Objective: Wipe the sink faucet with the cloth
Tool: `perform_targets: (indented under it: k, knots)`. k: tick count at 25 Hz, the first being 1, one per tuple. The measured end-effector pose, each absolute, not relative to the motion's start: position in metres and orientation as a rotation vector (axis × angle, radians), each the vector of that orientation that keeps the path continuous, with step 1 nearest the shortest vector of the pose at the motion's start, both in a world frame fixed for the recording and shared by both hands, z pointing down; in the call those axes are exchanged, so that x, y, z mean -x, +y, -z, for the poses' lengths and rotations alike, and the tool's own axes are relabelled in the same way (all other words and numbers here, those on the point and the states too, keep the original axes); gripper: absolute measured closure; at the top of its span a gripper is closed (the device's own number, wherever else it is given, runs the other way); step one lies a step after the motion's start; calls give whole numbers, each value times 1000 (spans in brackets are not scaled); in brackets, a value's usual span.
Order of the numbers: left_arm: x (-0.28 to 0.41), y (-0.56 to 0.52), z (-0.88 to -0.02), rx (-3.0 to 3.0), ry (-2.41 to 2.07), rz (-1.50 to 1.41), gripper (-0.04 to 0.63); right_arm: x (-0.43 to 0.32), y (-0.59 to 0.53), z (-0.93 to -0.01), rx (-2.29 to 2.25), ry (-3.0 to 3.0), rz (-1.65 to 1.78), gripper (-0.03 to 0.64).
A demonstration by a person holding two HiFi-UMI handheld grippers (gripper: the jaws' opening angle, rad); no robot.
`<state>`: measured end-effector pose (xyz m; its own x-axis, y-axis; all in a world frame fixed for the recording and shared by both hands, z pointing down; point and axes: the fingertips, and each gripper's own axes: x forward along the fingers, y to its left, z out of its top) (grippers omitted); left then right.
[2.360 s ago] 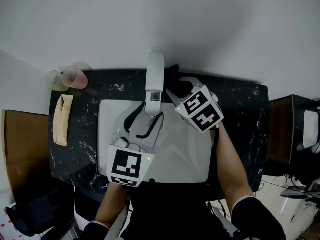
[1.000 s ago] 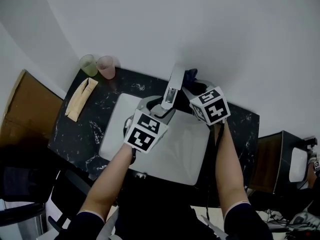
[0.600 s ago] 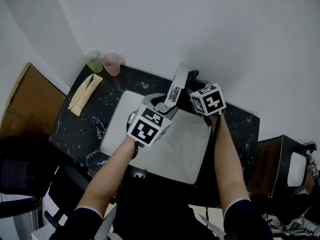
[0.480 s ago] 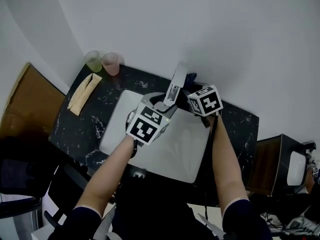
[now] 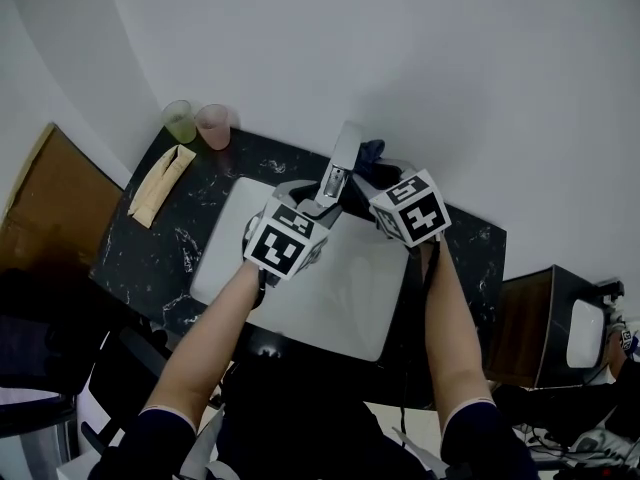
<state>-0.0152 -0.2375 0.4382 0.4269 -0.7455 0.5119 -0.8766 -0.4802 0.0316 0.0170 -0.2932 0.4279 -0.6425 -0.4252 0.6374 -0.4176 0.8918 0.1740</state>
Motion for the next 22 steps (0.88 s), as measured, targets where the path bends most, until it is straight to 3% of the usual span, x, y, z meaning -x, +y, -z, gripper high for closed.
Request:
perform_targets:
  k: [14, 22]
  knots:
    - [15, -238, -438, -2400, -1415, -634, 388, -27, -328, -386, -751, -2377, 97, 518]
    - [15, -233, -440, -2412, -1429, -635, 390, -24, -308, -420, -704, -2386, 6, 518]
